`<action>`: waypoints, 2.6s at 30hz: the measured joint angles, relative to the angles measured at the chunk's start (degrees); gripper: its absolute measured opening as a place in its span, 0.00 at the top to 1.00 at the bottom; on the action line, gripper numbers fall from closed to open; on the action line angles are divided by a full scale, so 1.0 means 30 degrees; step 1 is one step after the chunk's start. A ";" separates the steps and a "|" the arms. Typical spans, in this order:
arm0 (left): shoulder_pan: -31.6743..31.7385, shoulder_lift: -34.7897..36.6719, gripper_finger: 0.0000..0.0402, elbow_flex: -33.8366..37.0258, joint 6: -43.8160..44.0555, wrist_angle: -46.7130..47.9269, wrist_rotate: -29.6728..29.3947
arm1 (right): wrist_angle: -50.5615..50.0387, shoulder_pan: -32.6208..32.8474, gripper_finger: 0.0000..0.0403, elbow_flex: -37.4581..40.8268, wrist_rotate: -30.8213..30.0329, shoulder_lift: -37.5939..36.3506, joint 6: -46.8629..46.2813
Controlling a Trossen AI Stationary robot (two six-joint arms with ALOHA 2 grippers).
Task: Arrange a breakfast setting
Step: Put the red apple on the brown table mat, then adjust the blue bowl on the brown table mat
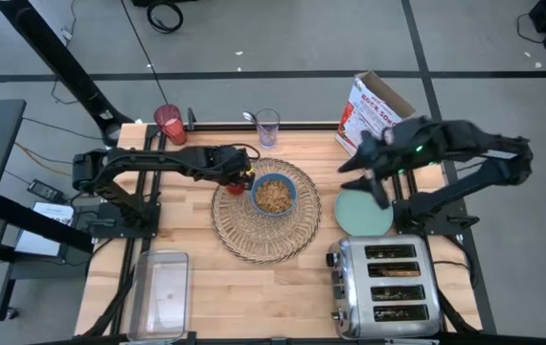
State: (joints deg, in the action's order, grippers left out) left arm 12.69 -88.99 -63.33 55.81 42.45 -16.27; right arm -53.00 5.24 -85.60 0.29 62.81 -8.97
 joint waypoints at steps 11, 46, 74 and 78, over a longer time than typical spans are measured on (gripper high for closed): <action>-0.0066 0.0000 0.92 0.0000 0.0071 0.0094 -0.0039 | 0.0529 0.1978 0.49 0.0000 -0.1165 0.3001 0.0890; -0.0036 0.1269 0.60 -0.0708 0.0102 0.1416 0.0750 | 0.1817 0.1443 0.47 0.0000 -0.2596 1.2969 0.4451; -0.2696 0.6448 0.60 -0.1843 0.0060 0.3613 -0.1264 | 0.2217 -0.1009 0.97 0.0000 -0.0712 1.6558 0.8189; -0.2688 0.6454 0.60 -0.1843 -0.0042 0.3688 -0.1525 | 0.2245 -0.0425 0.95 0.0000 -0.0850 1.6162 0.8200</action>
State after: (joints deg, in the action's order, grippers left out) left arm 4.62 -69.63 -68.86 55.68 53.52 -20.85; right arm -46.27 3.97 -85.60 -2.26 111.30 15.63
